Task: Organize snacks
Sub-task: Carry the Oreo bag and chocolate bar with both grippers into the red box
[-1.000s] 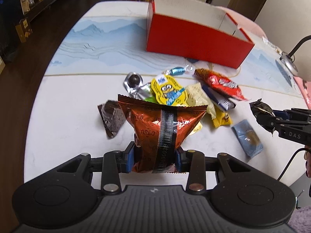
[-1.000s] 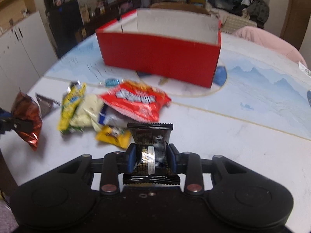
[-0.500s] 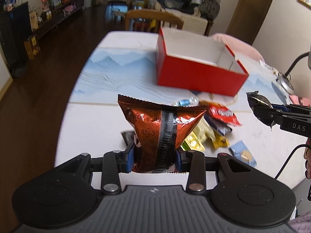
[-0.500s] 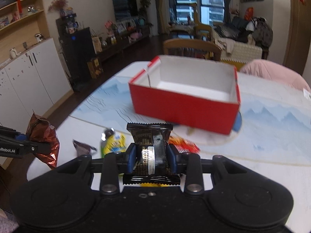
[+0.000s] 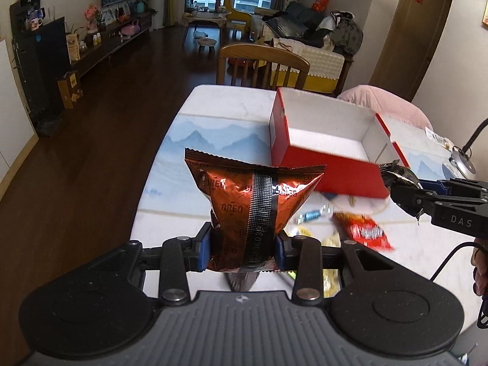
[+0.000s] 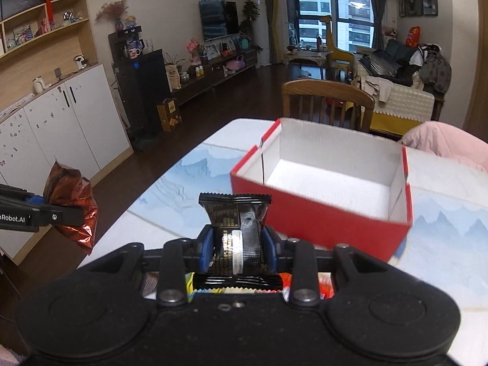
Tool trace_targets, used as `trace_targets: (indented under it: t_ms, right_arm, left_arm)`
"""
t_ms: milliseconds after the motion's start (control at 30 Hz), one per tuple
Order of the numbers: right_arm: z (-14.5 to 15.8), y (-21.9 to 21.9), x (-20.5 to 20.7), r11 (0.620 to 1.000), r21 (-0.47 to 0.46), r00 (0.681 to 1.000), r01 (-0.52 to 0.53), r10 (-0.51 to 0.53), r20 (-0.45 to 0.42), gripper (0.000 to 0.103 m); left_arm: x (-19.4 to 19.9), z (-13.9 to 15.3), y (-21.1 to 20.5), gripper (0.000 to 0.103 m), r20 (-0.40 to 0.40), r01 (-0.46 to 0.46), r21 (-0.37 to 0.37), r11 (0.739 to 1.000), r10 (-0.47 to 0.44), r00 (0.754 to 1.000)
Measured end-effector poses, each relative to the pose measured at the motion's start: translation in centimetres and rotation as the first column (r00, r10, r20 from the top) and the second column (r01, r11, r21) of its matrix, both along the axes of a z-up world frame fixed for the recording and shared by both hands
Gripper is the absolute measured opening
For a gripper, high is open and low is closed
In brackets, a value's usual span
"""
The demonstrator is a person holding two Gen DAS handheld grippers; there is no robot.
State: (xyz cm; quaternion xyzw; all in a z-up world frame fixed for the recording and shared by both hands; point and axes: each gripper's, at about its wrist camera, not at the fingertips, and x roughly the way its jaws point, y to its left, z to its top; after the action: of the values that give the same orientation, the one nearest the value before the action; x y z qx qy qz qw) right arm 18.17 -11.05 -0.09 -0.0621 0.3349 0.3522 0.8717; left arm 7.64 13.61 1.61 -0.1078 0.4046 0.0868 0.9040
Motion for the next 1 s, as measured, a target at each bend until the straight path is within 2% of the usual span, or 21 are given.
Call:
trace_targets:
  t_ms: [333, 600, 833, 1000]
  right_arm:
    - [0.3, -1.9, 8.7, 1.000, 0.012, 1.000, 0.011, -0.011, -0.002, 0.034]
    - [-1.2, -3.4, 15.2, 0.999, -0.009, 0.999, 0.037, -0.037, -0.023, 0.034]
    - [-2.3, -3.8, 18.1, 0.999, -0.027, 0.999, 0.033, -0.034, -0.033, 0.034]
    - [-3.0, -4.3, 19.7, 0.997, -0.060, 0.998, 0.039, -0.042, -0.054, 0.034]
  left_arm:
    - [10.3, 0.9, -2.7, 0.038, -0.031, 0.020, 0.026, 0.999, -0.019, 0.999]
    - [17.0, 0.7, -5.1, 0.038, -0.073, 0.056, 0.051, 0.997, -0.052, 0.996]
    - [22.7, -0.1, -6.7, 0.038, -0.120, 0.104, 0.049, 0.993, -0.098, 0.988]
    - [26.8, -1.6, -8.4, 0.038, -0.179, 0.164, 0.035, 0.986, -0.155, 0.972]
